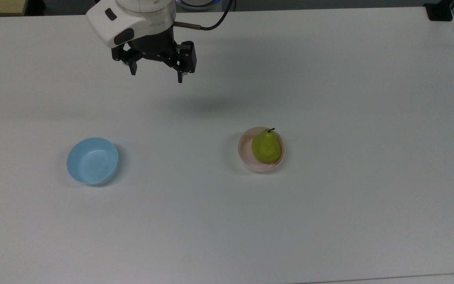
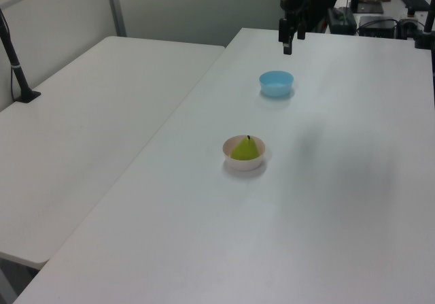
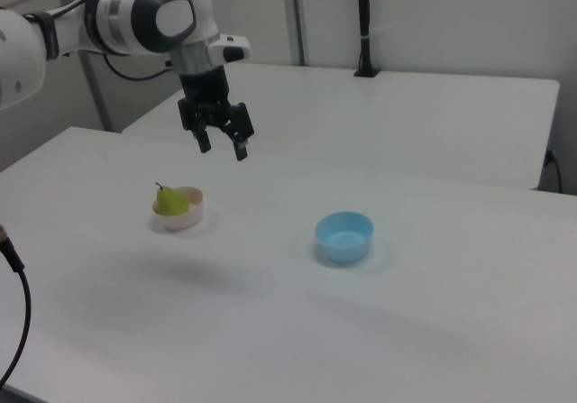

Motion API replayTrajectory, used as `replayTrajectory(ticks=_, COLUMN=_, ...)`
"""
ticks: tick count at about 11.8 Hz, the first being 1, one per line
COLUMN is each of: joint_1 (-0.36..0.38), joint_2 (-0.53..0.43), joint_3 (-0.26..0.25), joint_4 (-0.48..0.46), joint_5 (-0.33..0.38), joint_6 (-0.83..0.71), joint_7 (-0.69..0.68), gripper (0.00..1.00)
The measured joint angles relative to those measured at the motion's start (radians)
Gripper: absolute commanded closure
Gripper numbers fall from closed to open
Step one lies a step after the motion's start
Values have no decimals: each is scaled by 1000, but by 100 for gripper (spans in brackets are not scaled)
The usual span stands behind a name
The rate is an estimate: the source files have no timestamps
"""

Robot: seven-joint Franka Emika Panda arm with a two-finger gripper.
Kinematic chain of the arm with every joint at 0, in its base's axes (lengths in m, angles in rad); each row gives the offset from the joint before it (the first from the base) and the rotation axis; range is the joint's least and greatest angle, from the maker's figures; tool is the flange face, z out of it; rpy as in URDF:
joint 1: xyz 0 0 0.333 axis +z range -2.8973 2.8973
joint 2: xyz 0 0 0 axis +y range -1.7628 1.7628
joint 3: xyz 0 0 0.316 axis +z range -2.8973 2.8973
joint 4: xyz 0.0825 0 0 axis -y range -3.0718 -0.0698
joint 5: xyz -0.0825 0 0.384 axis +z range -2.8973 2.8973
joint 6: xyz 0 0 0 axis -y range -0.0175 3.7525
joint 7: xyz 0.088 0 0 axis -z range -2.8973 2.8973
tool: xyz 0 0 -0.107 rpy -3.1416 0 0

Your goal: Pick up a pear from the bowl

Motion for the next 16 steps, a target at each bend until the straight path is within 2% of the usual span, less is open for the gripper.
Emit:
replayTrajectory(ticks=5, joint_1=-29, joint_2=-20, joint_3=0, joint_4=3, joint_5=0, joint_6=0, joint_7=-56, gripper=0)
replayTrajectory(ticks=16, joint_1=-31, joint_2=-21, joint_3=0, joint_4=0, joint_5=0, joint_6=0, joint_7=-88, gripper=0)
